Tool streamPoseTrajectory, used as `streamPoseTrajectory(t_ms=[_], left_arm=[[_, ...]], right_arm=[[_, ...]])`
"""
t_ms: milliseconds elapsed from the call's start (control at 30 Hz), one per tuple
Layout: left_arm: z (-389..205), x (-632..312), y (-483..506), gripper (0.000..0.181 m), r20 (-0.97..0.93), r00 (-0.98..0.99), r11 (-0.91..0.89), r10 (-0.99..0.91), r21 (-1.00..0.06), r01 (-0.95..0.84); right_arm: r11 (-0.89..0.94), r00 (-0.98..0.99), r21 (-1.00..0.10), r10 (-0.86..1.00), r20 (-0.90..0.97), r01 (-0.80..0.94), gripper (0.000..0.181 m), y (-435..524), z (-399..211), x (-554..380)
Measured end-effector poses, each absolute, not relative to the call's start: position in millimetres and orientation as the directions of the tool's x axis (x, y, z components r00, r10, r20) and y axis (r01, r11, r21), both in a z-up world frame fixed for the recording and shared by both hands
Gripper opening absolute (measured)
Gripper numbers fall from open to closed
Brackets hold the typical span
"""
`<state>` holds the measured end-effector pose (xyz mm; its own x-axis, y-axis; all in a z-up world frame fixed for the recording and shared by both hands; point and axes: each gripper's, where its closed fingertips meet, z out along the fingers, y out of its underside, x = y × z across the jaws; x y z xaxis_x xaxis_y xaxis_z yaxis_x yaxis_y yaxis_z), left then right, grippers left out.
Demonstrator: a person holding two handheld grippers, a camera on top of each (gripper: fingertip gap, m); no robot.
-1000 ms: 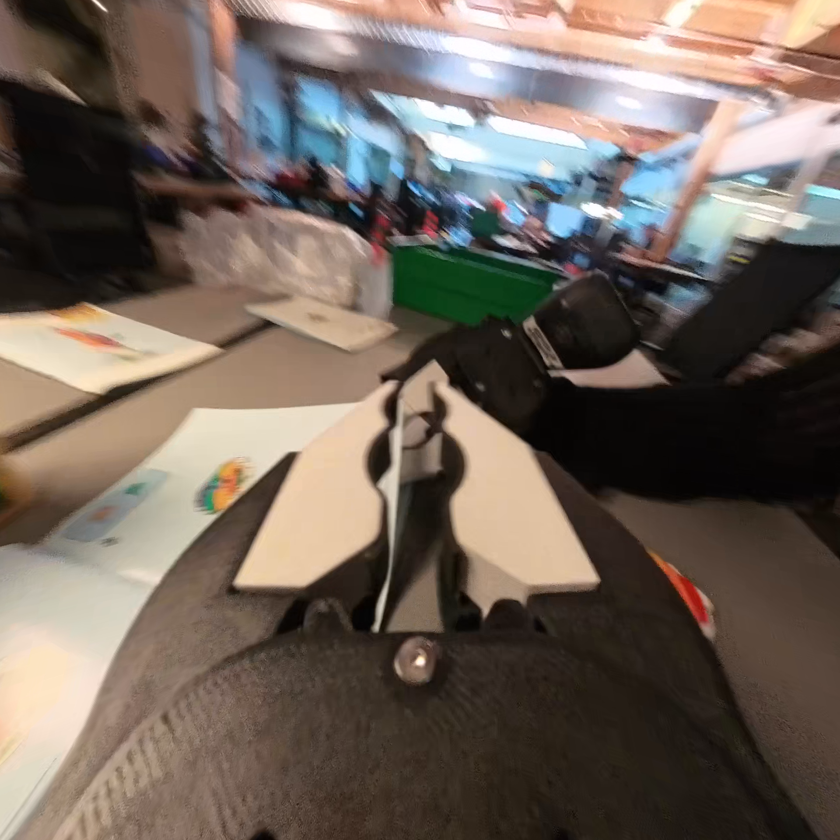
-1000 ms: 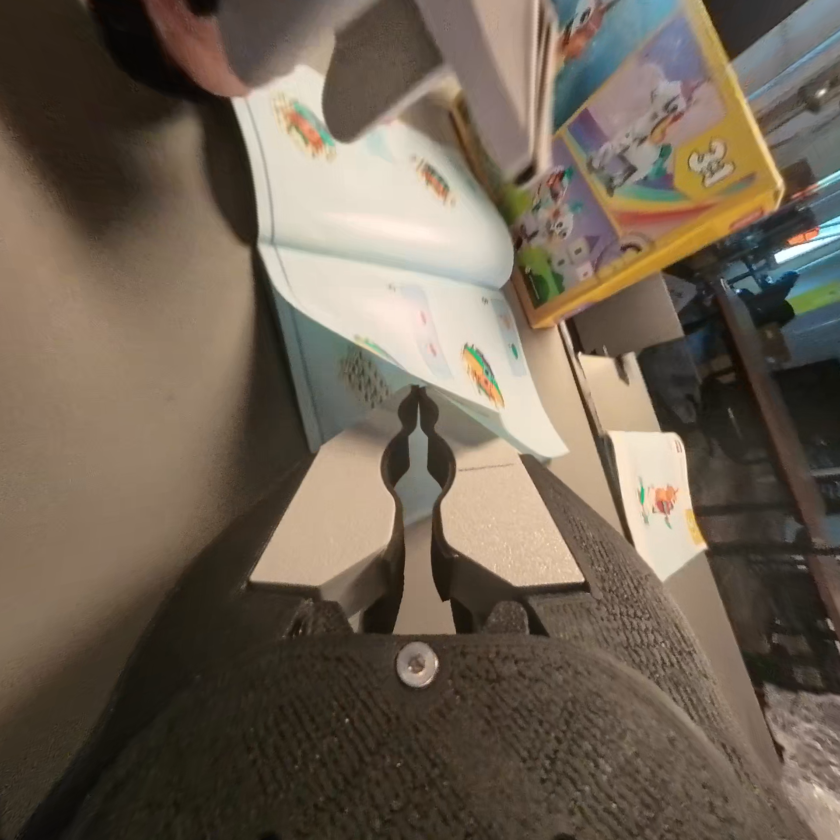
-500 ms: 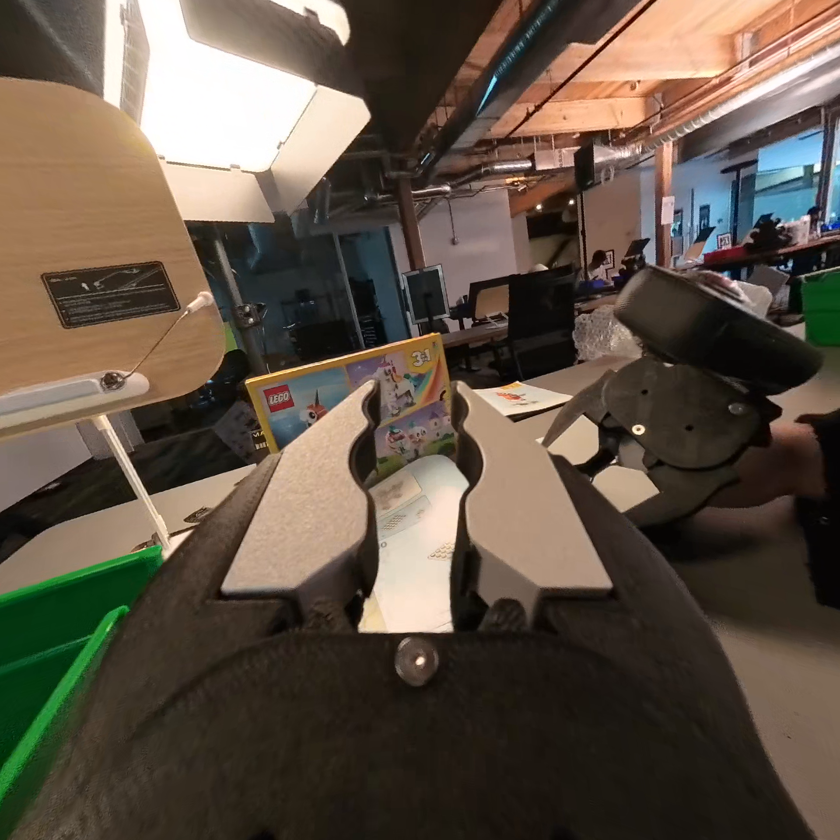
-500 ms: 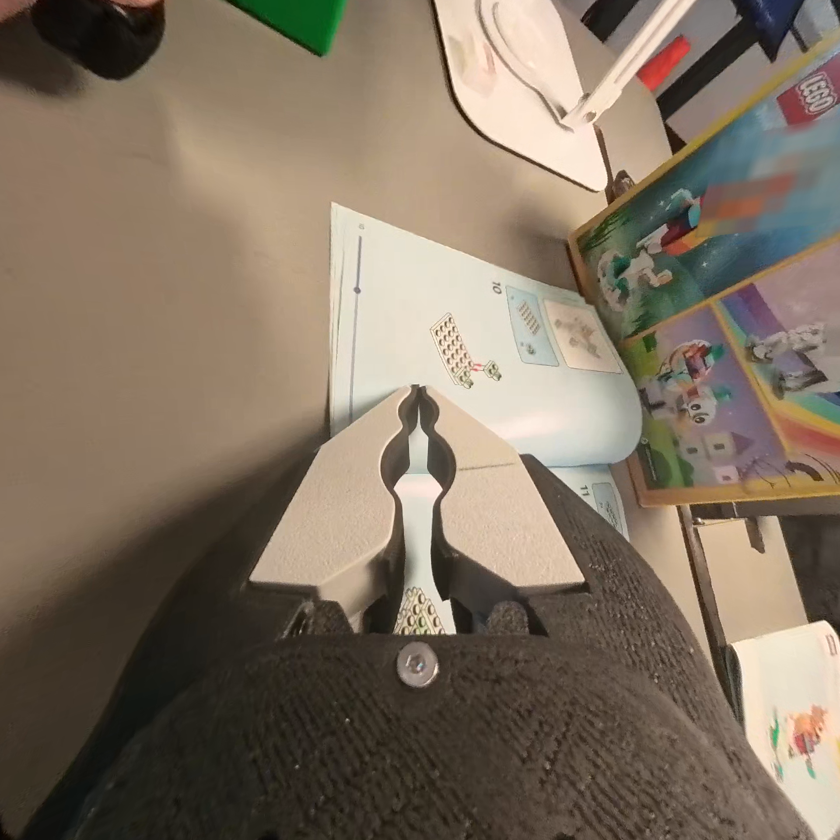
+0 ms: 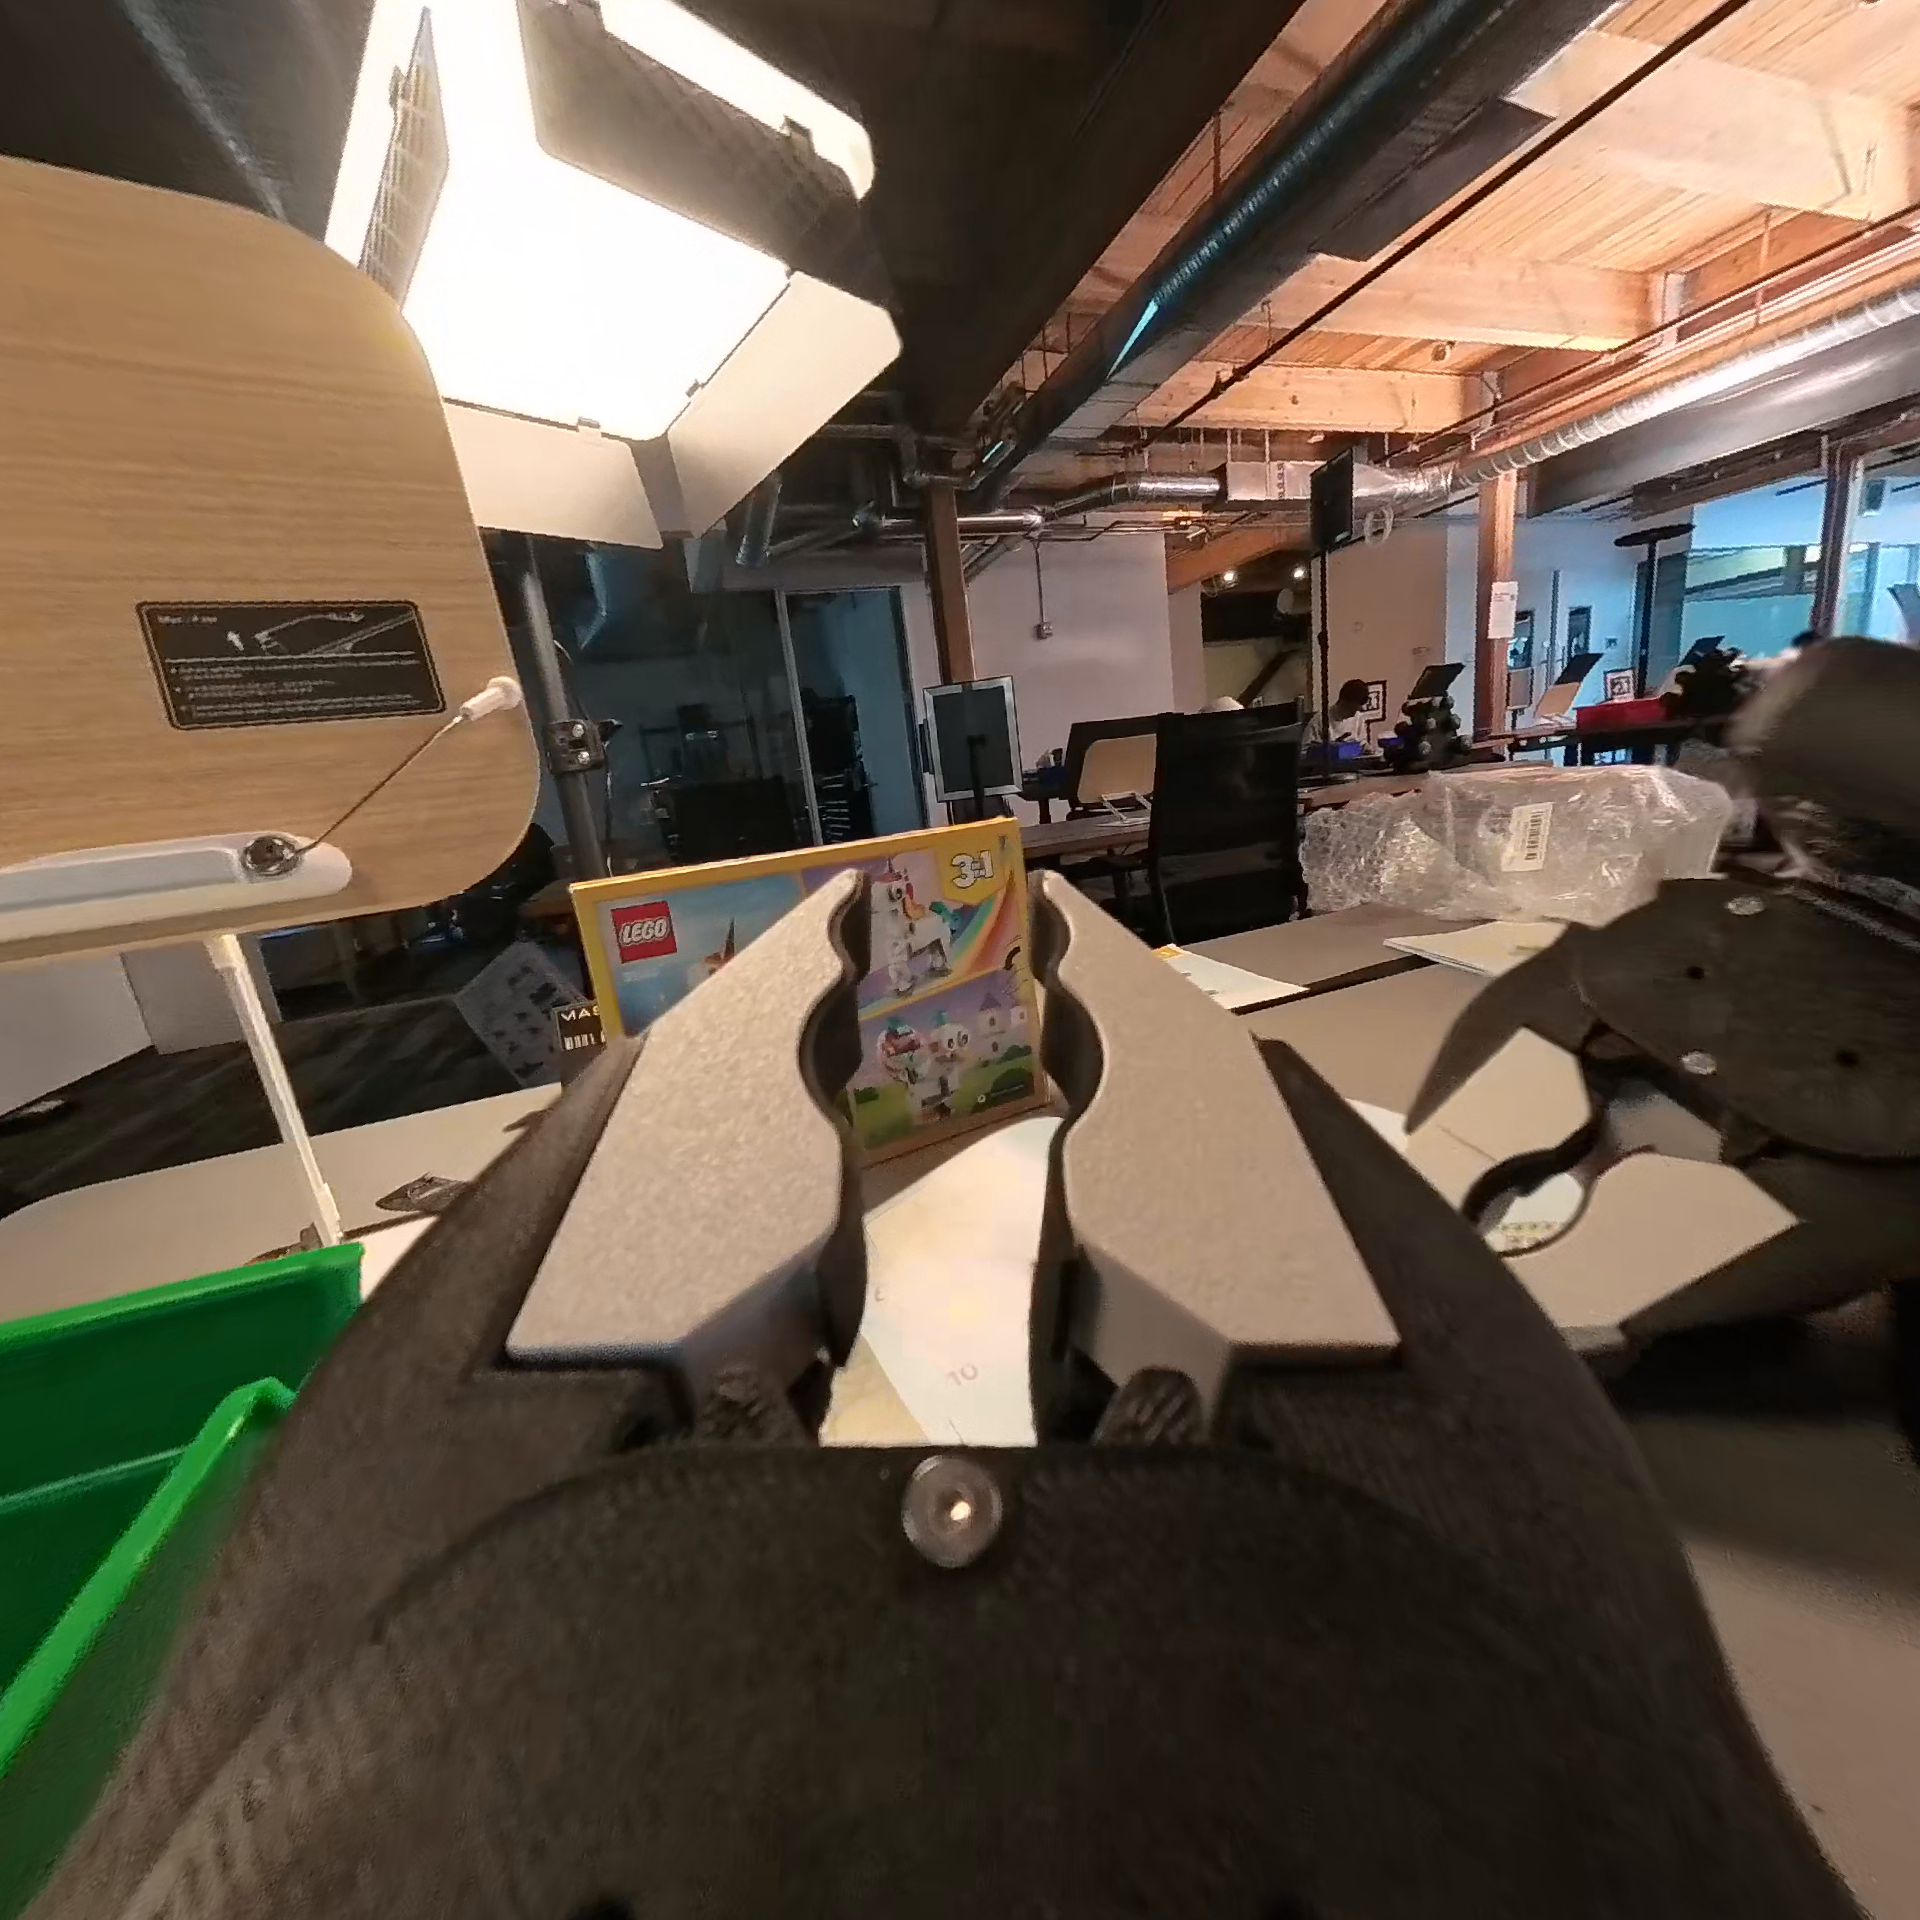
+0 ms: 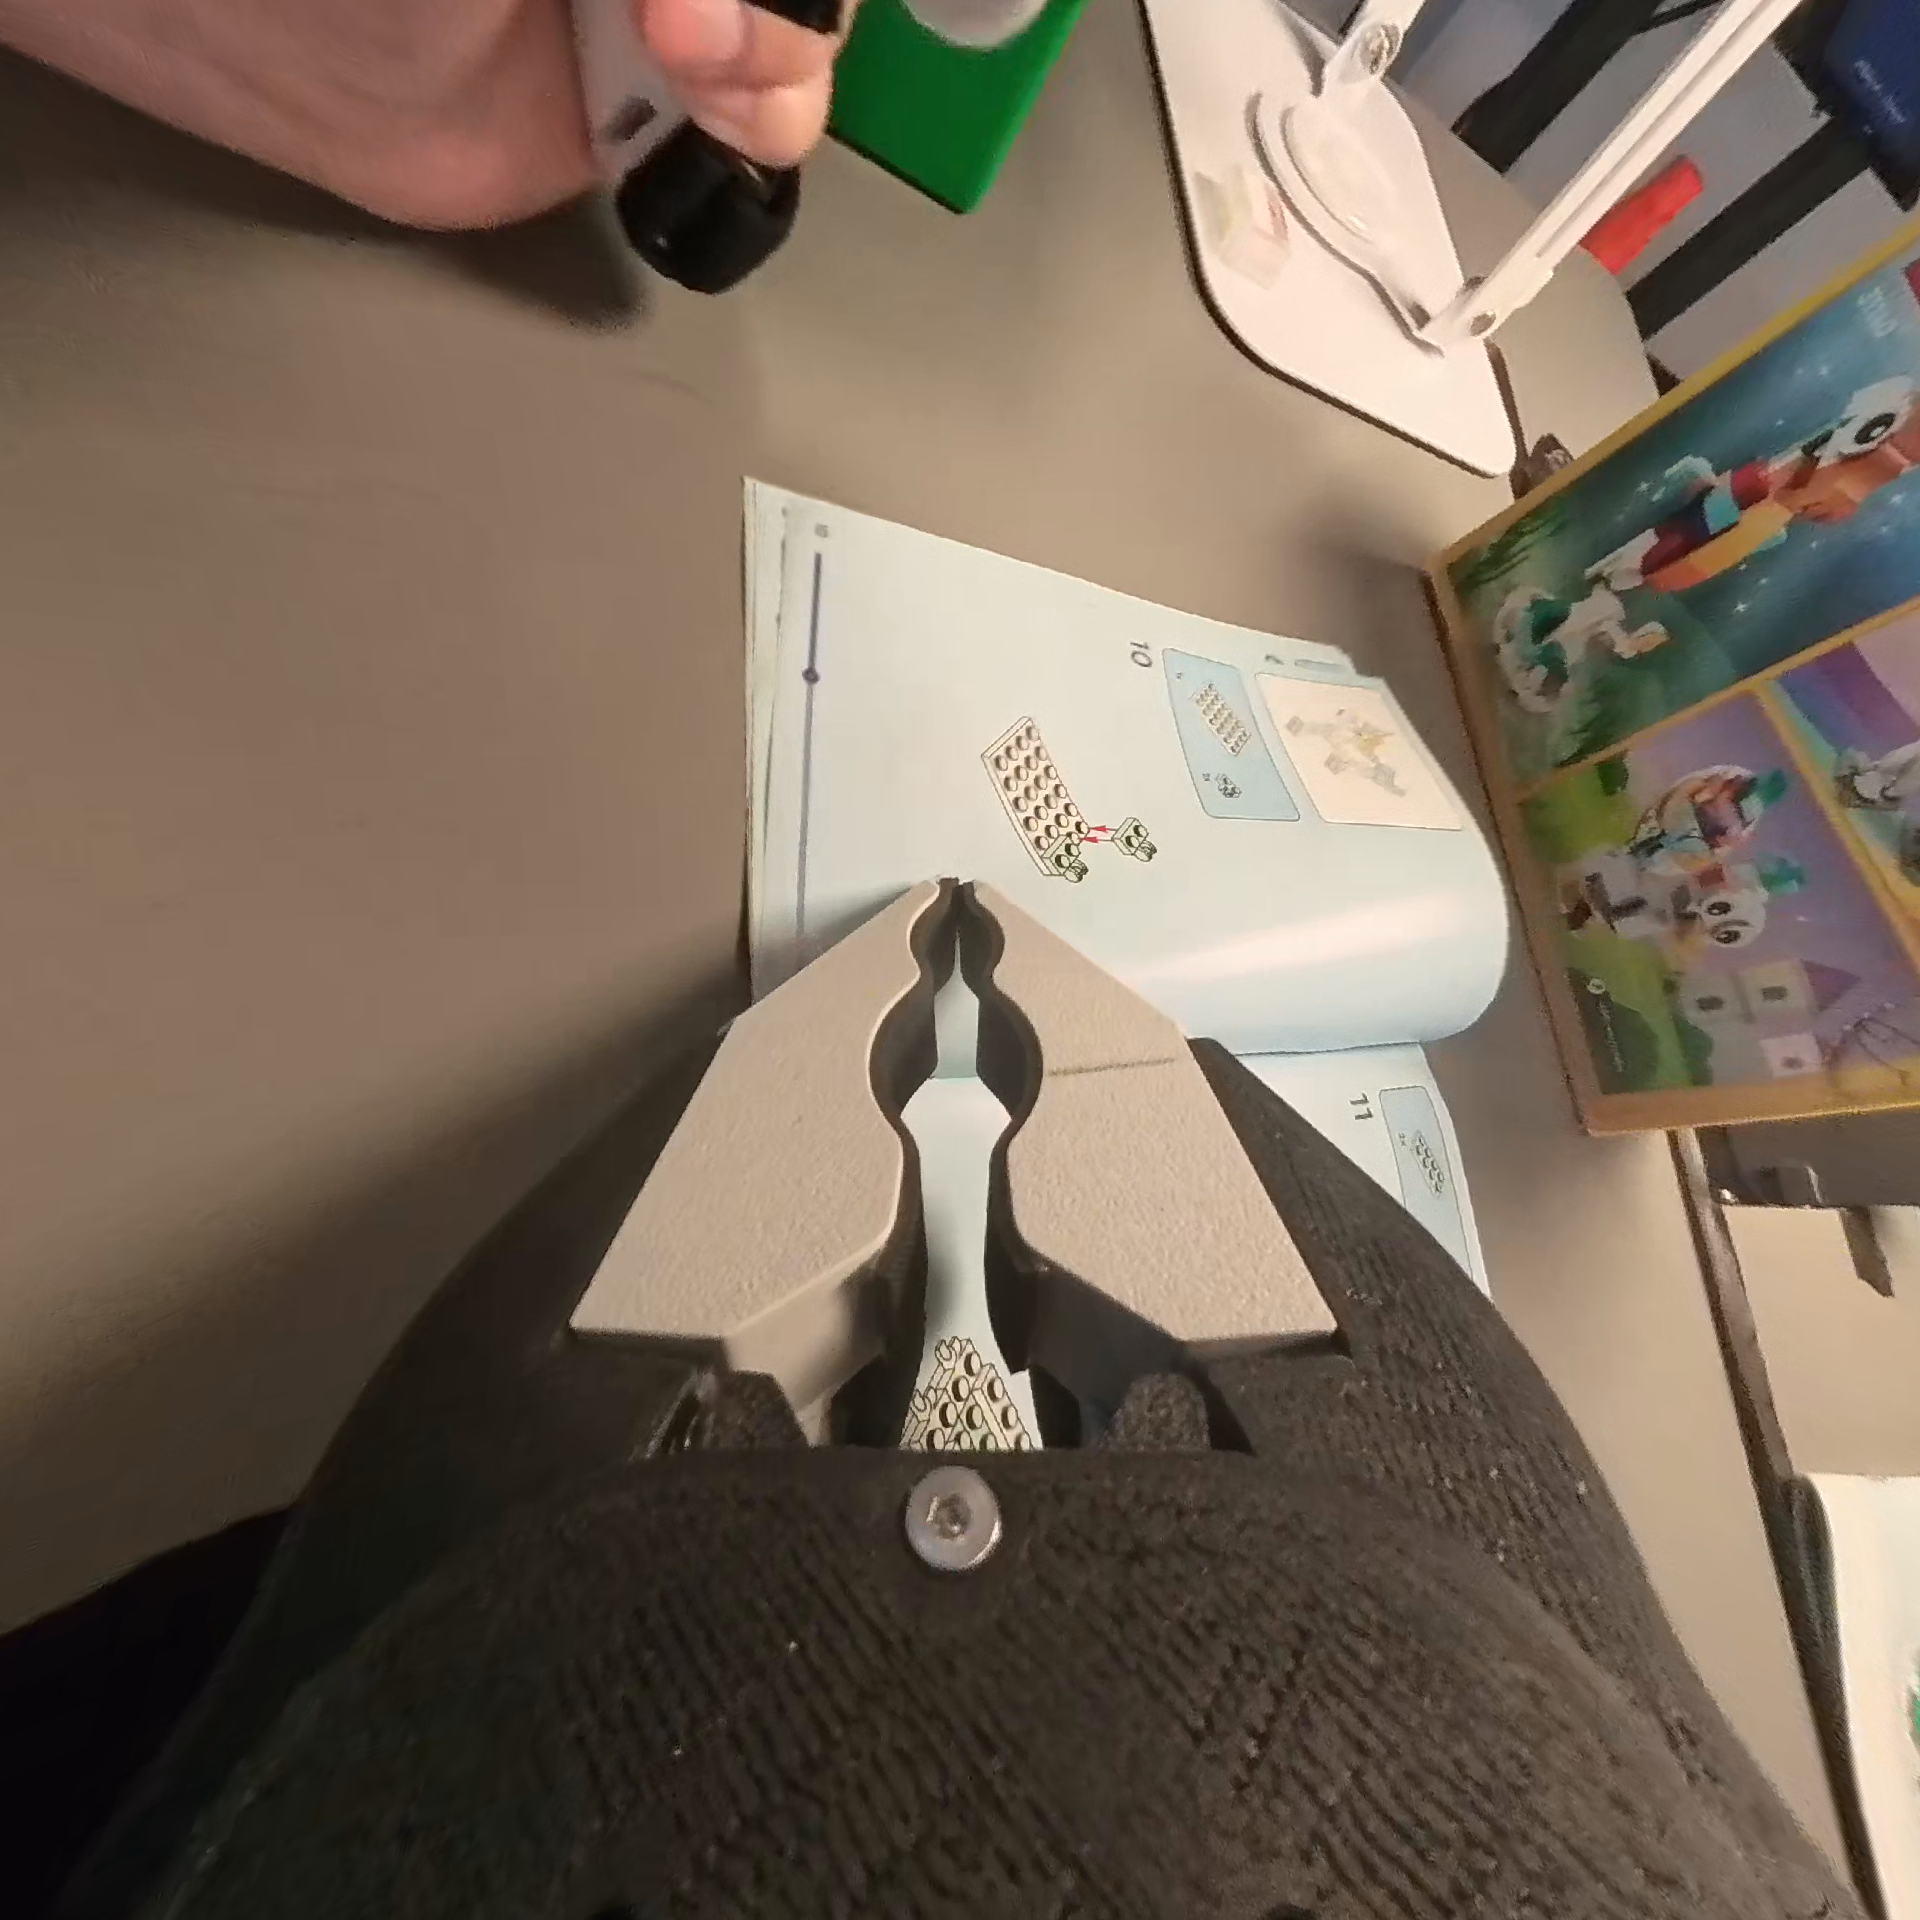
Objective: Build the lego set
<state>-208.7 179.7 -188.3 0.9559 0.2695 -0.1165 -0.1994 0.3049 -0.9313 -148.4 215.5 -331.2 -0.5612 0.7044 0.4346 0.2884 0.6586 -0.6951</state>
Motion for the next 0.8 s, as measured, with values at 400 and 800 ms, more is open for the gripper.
streamPoseTrajectory(t_ms=[400,800], left_arm=[[-194.2,-213.8,185.0,0.029,-0.093,0.961,0.286,0.261,-0.943,-0.169],[-199.3,-195.3,196.6,0.029,-0.196,0.958,0.24,0.21,-0.939,-0.245]], right_arm=[[0.682,0.05,-0.728,0.727,0.685,0.062,0.009,262.5,-240.7,-95.0],[0.451,0.201,-0.867,0.848,0.49,0.213,0.017,278.8,-253.8,-10.7]])
